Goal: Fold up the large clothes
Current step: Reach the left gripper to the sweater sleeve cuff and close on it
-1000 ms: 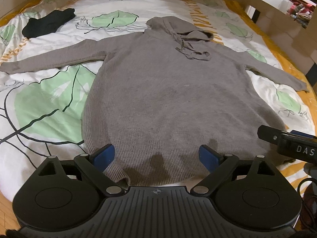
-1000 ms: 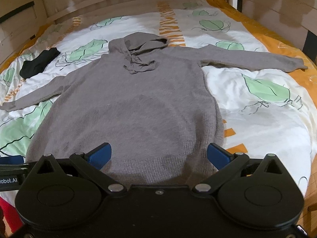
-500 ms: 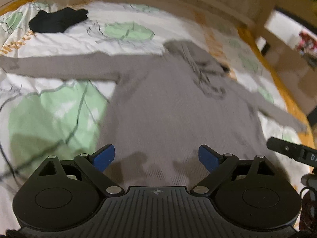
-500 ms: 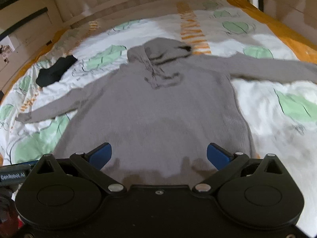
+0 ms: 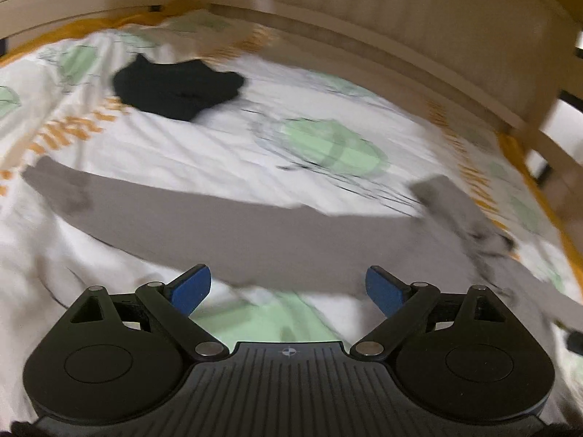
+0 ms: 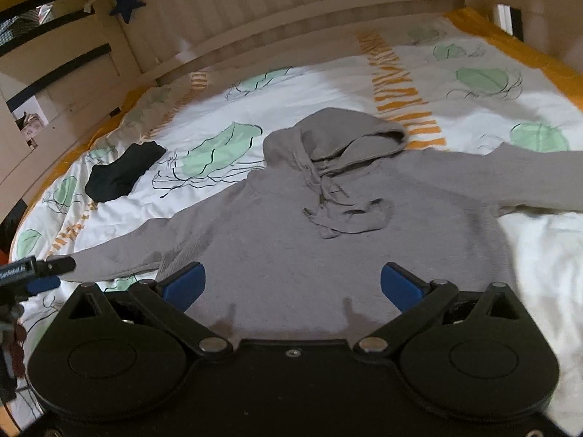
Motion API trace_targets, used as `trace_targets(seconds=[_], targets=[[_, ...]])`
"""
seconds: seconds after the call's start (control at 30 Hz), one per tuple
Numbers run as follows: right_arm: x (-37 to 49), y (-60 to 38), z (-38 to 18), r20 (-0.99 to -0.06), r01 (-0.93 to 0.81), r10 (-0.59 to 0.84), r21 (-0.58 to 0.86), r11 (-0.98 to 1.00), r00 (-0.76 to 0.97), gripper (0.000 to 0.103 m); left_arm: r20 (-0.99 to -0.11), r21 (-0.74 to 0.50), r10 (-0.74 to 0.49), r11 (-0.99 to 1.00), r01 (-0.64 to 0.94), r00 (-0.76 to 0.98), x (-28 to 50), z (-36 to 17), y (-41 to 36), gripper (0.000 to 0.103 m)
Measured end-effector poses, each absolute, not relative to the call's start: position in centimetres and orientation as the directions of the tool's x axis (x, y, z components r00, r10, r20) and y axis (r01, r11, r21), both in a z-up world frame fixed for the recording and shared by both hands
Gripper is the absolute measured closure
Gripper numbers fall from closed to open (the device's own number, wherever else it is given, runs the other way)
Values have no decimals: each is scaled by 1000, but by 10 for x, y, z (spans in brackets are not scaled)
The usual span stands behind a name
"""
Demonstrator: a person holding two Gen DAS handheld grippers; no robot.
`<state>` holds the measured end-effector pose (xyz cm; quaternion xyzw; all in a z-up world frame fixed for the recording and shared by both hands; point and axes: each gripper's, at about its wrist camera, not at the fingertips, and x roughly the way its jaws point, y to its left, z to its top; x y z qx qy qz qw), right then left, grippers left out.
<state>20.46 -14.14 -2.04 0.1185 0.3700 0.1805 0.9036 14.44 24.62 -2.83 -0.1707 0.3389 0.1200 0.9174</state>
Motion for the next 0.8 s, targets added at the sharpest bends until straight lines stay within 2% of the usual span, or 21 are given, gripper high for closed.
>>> trace_targets(seconds=[0.33, 0.6, 0.8], targets=[[239, -114, -50, -682, -207, 427, 384, 900, 594, 0, -716, -191, 296, 787, -586, 632, 162, -49, 378, 10], [255, -97, -61, -710, -206, 436, 391, 897, 553, 0, -771, -250, 280, 692, -677, 571, 166, -81, 434, 11], [261, -85, -64, -721, -225, 446, 388, 894, 530, 0, -758, -270, 292, 672, -689, 582, 175, -99, 449, 10]])
